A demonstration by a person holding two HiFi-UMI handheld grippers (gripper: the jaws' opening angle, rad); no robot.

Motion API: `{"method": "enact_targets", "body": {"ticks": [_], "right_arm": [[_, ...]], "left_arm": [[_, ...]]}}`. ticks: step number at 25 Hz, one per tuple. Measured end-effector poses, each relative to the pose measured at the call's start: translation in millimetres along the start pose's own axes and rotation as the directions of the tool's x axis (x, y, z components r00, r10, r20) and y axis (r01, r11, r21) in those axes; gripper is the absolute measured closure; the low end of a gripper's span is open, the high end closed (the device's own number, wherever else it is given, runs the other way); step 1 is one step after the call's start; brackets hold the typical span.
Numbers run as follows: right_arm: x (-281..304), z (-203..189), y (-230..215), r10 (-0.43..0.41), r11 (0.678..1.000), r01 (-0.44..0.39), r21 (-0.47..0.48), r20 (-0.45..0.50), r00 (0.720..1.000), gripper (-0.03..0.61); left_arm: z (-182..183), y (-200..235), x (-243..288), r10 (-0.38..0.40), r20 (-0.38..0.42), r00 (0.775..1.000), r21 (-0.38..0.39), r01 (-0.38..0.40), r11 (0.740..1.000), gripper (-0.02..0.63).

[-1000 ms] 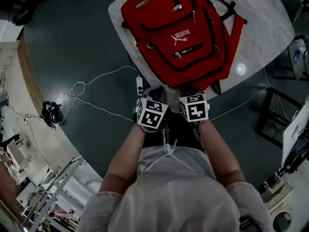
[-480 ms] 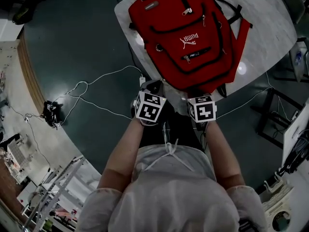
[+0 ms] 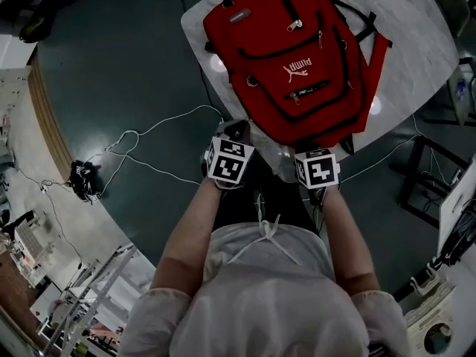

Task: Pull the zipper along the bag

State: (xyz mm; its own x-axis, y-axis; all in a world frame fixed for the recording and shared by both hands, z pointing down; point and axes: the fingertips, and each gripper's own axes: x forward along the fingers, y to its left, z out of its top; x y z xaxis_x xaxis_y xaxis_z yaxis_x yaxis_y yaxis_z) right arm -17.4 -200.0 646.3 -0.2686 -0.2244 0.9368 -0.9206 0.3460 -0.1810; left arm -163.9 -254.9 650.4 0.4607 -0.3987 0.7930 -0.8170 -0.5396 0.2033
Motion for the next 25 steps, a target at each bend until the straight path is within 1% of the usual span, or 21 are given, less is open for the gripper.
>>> {"method": "enact_targets", "body": {"ticks": [7, 10, 13, 16, 18, 20, 22, 25], "right_arm": [[0, 0, 0, -0.035, 0.998, 0.034, -0.054, -0.006, 0.999, 0.552], [2, 1, 0, -0.053, 0.996, 0.052, -0.068, -0.019, 0.998, 0.552], [3, 2, -1, -0.044, 0.998, 0.042, -0.036, -0.039, 0.998, 0.552], [2, 3, 0, -0.015, 1.000, 0.016, 0.020, -0.062, 0.998, 0.552], [0, 3, -2, -0.025, 0.999, 0.028, 0.034, -0.071, 0.997, 0.552], [0, 0, -3, -0.051, 0.998, 0.053, 0.023, -0.066, 0.996, 0.552], [1, 0, -2, -0.074, 0.997, 0.074, -0.007, -0.051, 0.996, 0.552], [3, 2, -1, -0.085, 0.996, 0.084, -0.033, -0.036, 0.996, 0.552]], "left_arm": [[20, 32, 4, 0.033, -0.004, 0.999, 0.042, -0.033, 0.999, 0.592], [28, 43, 6, 0.037, 0.007, 0.999, 0.039, -0.037, 0.999, 0.591], [39, 58, 7, 0.053, 0.032, 0.998, 0.028, -0.054, 0.998, 0.591], [45, 67, 9, 0.063, 0.027, 0.998, 0.031, -0.063, 0.998, 0.591], [48, 74, 11, 0.064, 0.025, 0.998, 0.038, -0.065, 0.997, 0.591], [52, 80, 12, 0.058, 0.021, 0.998, 0.032, -0.059, 0.998, 0.591], [57, 84, 12, 0.050, 0.010, 0.999, 0.022, -0.050, 0.998, 0.591], [61, 90, 15, 0.050, -0.007, 0.999, 0.048, -0.050, 0.998, 0.591]]}}
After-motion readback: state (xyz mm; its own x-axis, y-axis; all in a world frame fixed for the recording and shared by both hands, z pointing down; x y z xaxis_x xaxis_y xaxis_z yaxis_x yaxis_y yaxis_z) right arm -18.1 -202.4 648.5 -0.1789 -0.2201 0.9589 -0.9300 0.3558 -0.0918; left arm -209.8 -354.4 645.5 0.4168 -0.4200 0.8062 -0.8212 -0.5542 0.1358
